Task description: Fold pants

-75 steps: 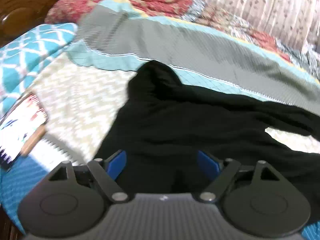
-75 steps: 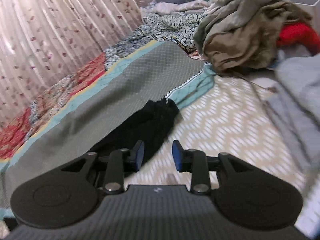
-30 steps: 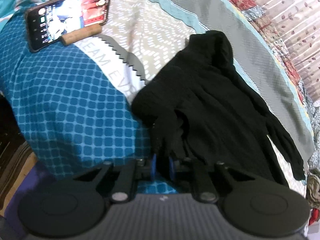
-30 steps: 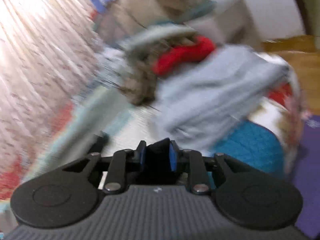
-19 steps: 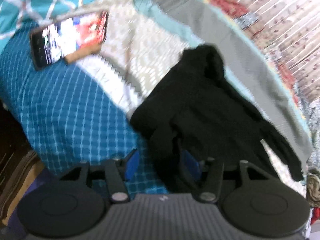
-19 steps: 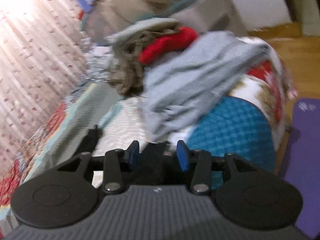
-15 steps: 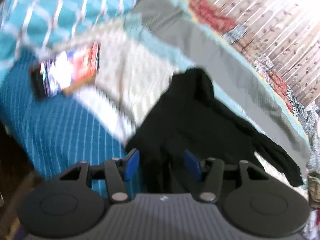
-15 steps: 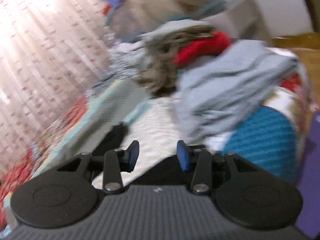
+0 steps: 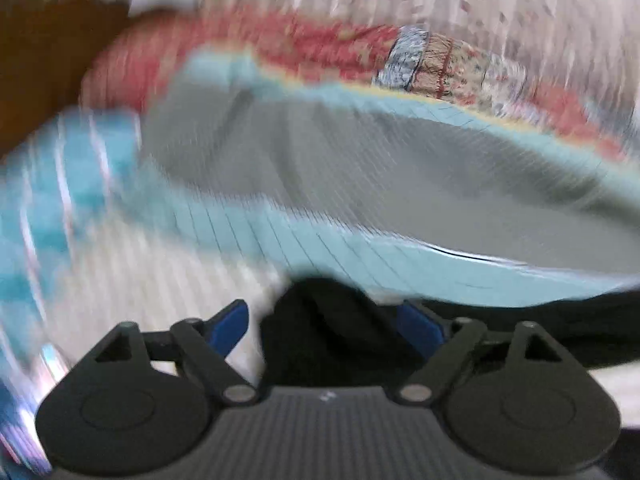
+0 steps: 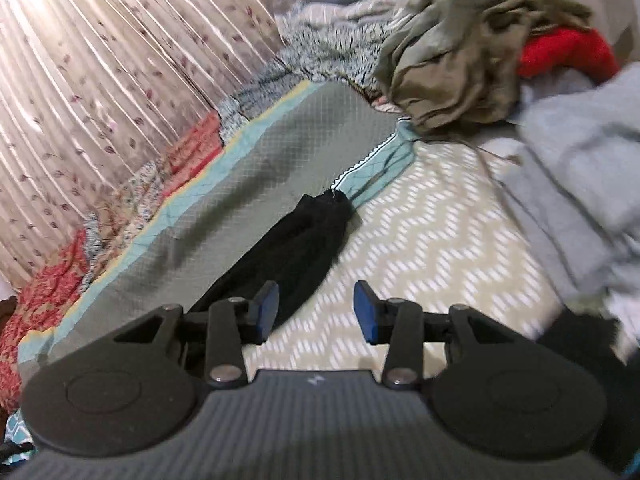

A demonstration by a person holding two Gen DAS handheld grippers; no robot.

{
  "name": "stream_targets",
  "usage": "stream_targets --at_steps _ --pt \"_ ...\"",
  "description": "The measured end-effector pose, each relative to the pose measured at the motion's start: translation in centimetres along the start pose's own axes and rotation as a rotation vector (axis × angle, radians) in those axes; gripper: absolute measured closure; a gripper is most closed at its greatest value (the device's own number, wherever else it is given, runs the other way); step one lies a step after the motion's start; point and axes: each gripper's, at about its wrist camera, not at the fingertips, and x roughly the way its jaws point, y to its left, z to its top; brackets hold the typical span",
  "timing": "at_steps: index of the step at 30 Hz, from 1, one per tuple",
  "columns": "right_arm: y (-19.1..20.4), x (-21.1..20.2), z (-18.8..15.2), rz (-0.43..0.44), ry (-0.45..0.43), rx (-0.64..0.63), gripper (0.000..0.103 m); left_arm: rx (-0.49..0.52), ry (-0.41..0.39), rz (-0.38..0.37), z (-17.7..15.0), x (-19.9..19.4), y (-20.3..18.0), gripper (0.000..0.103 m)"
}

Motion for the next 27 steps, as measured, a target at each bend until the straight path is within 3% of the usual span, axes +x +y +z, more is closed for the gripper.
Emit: stream_targets --at_steps 2,5,10,11,12,13,14,15,16,18,19,20,21,23,27 --pt "0.8 2.7 1.9 0.011 0.024 0.018 0.058 0.207 -0.086 0.051 -0.3 1.4 -2.8 0.003" --pt "2.4 7.1 4.0 -0.005 0.051 0.017 0.058 0.44 -0.14 0.024 -2.1 3.1 -5.8 0.0" --pt "5.4 14.6 5.8 -0.043 0.138 0.006 0.05 0.658 -0.133 0.008 -5.1 6.4 -8.1 0.001" --pt "5.9 16.3 5.7 -0.07 0.154 0.018 0.047 0.682 -0.123 0.023 -5.4 7.3 -8.4 0.009" --pt "6.2 17.6 5.7 -0.087 0.165 0.029 0.043 0.693 -0.101 0.031 -5.6 8.2 -8.5 0.016" --pt "6.6 18.9 5.6 -0.107 0.176 0.037 0.041 0.691 -0.077 0.036 -5.6 9.0 -8.7 0.033" --pt "6.9 20.4 5.4 -0.136 0.183 0.041 0.041 0.678 -0.063 0.037 -5.5 9.5 -8.7 0.056" --pt "7.1 21.7 5.1 -0.17 0.191 0.045 0.038 0.663 -0.053 0.052 -5.4 9.8 -8.6 0.071" --pt "7.1 22.8 5.0 -0.202 0.202 0.05 0.036 0.651 -0.037 0.085 -5.4 10.2 -8.5 0.096" --pt "6.7 24.9 4.2 -0.275 0.232 0.065 0.037 0.606 -0.034 0.109 -5.1 10.6 -8.1 0.095" --pt "6.9 25.2 3.7 -0.297 0.211 0.038 0.049 0.581 -0.05 0.112 -4.9 10.3 -7.9 0.096" --pt "7.5 25.1 3.6 -0.318 0.186 -0.017 0.066 0.567 -0.063 0.119 -4.7 9.8 -7.5 0.096" --pt "8.1 25.2 3.5 -0.346 0.191 -0.073 0.098 0.551 -0.081 0.124 -4.5 9.3 -7.3 0.096" --pt "7.3 23.9 4.0 -0.313 0.185 -0.045 0.099 0.527 -0.122 0.133 -3.6 8.1 -6.9 0.096" --pt "5.3 18.5 6.6 -0.169 0.078 0.082 0.099 0.42 -0.202 0.136 -1.8 5.0 -6.3 0.096"
